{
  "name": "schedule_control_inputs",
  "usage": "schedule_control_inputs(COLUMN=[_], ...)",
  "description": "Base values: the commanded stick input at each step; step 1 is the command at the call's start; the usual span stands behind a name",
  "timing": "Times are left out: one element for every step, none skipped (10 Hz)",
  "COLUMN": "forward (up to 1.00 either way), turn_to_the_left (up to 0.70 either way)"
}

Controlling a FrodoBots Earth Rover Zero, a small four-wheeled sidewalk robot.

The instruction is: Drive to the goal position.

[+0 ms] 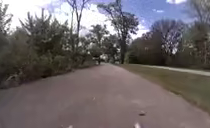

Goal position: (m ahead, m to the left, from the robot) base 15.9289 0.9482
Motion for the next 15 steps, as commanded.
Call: schedule_control_inputs(forward=[1.00, 1.00, 1.00, 1.00, 1.00, 1.00, 1.00, 1.00, 1.00, 1.00, 1.00, 1.00, 1.00, 1.00, 1.00], turn_to_the_left=[0.00, 0.00, 0.00, 0.00, 0.00, 0.00, 0.00, 0.00, 0.00, 0.00, 0.00, 0.00, 0.00, 0.00, 0.00])
